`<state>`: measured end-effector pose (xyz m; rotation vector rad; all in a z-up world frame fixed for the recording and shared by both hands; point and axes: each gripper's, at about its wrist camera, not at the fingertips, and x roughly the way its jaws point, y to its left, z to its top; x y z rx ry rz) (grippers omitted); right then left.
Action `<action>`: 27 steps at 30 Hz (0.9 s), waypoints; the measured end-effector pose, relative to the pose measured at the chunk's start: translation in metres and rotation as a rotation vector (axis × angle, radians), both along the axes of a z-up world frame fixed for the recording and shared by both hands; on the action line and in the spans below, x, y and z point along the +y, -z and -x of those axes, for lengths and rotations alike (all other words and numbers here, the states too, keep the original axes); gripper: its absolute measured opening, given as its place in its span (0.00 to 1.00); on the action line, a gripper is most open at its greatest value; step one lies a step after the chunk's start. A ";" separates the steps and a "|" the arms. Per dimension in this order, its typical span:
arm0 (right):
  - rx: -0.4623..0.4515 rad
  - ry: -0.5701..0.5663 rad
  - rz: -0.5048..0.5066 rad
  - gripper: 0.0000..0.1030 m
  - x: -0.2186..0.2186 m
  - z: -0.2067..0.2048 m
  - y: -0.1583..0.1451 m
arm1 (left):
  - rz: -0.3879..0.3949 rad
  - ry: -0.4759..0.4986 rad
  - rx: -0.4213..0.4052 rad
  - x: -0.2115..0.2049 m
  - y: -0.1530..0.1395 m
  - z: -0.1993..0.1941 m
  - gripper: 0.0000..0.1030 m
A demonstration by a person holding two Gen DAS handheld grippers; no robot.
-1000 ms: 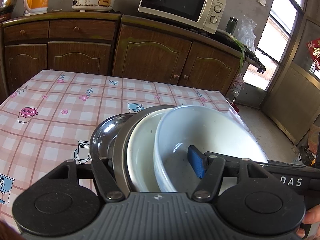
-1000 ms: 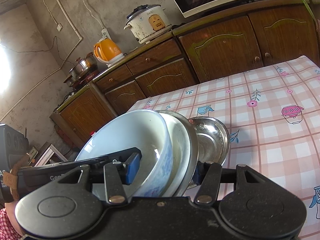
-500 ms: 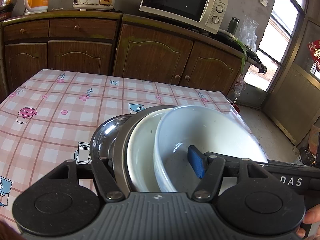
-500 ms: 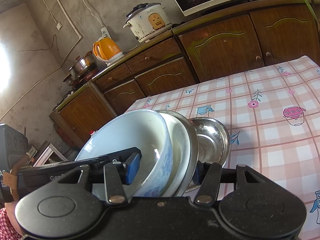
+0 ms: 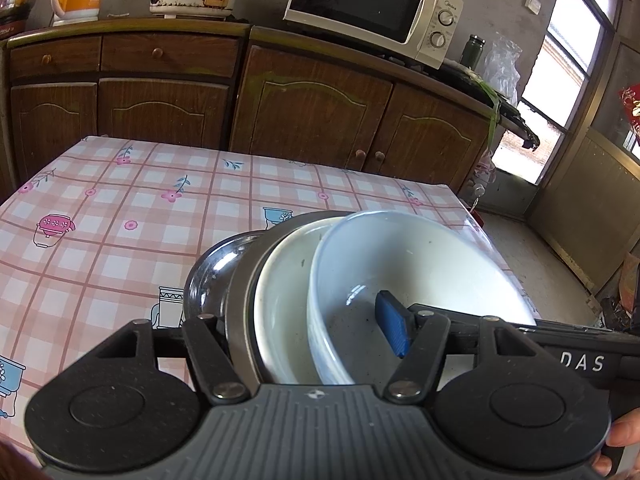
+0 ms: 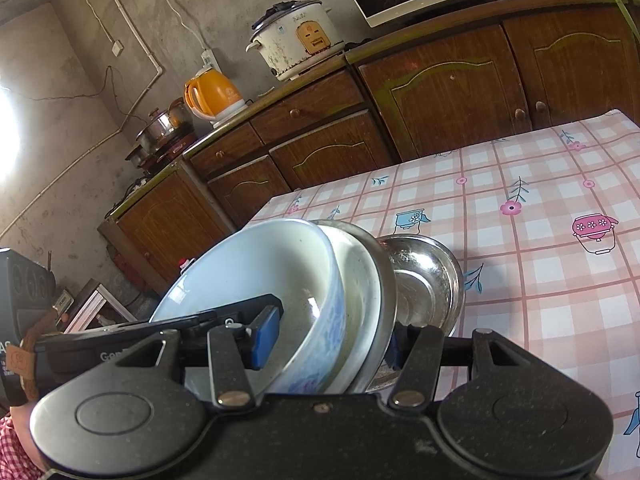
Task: Organize plates and bowls
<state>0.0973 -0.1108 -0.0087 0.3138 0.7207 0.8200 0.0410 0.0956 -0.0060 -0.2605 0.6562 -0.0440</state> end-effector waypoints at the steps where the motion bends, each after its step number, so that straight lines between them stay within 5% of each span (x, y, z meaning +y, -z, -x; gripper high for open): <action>1: 0.001 0.000 0.000 0.63 0.000 0.000 0.000 | 0.000 0.000 0.001 0.000 0.000 -0.001 0.63; 27: -0.008 0.002 -0.001 0.63 0.001 0.000 -0.002 | -0.003 -0.013 -0.018 0.012 -0.001 -0.017 0.63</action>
